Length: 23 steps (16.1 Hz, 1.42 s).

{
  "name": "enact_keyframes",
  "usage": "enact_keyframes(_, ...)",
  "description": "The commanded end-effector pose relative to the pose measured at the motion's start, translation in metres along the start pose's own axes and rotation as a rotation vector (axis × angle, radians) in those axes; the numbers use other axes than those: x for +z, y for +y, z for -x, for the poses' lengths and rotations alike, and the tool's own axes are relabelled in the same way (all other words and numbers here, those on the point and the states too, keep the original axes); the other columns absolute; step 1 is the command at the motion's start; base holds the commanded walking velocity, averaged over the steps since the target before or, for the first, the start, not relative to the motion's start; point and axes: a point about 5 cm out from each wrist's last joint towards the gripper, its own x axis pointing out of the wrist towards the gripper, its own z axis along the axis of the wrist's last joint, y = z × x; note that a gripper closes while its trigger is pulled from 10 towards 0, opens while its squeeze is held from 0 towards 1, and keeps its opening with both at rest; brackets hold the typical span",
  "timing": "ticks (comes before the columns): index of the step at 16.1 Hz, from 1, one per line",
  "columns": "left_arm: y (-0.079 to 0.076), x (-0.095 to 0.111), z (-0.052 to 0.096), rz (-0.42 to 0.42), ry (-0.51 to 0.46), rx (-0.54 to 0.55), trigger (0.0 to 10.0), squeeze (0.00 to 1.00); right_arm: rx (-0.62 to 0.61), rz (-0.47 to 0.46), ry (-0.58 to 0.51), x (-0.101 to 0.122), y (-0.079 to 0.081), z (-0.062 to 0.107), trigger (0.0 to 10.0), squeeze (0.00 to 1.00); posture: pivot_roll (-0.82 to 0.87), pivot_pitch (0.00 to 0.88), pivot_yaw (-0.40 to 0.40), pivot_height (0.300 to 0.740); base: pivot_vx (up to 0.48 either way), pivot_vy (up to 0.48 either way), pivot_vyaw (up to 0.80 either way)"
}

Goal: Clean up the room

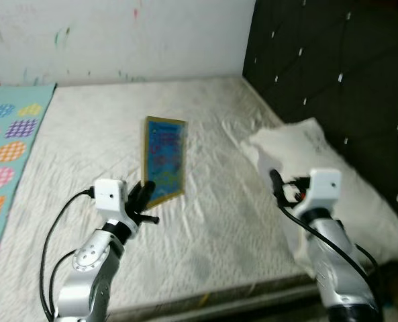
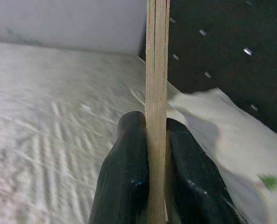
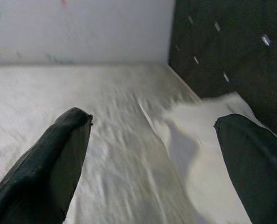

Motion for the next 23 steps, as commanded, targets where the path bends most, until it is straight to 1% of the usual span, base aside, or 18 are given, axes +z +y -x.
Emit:
enact_keyframes(1, 0.0146, 0.0090, 0.0043, -0.024, -0.032, 0.072, 10.0, 0.00, 0.020, -0.006, -0.001, 0.0002, 0.0074, -0.0009, 10.0, 0.00, -0.10, 0.000, -0.022, 0.740, 0.000, 0.000, 0.00)
enact_keyframes(3, 0.0156, 0.0088, 0.0043, -0.024, -0.030, 0.072, 10.0, 0.00, 0.018, -0.004, -0.001, -0.0001, 0.0069, -0.0008, 10.0, 0.00, -0.10, 0.000, -0.023, 0.740, 0.000, 0.000, 0.00)
enact_keyframes(4, 0.0153, 0.0085, 0.0042, -0.028, -0.029, 0.072, 10.0, 0.00, 0.029, 0.017, -0.005, 0.0001, 0.0076, -0.0004, 10.0, 0.00, -0.10, 0.000, -0.023, 0.740, 0.000, 0.000, 0.00)
enact_keyframes(8, 0.0144, 0.0082, 0.0039, -0.028, -0.027, 0.072, 10.0, 0.00, 0.040, 0.025, -0.008, 0.0008, 0.0099, -0.0014, 10.0, 0.00, -0.10, 0.000, -0.027, 0.740, 0.000, 0.000, 0.78)
enact_keyframes(10, 0.0138, 0.0080, 0.0038, -0.025, -0.027, 0.071, 10.0, 0.00, 0.040, 0.025, -0.006, 0.0005, 0.0093, -0.0015, 10.0, 0.00, -0.10, 0.000, -0.027, 0.740, 0.000, 0.000, 0.25)
enact_keyframes(23, 0.0132, 0.0083, 0.0031, -0.018, -0.026, 0.067, 10.0, 0.00, 0.037, 0.021, -0.005, 0.0008, 0.0097, -0.0031, 10.0, 0.00, -0.10, 0.000, -0.028, 0.740, 0.000, -0.267, 0.00)
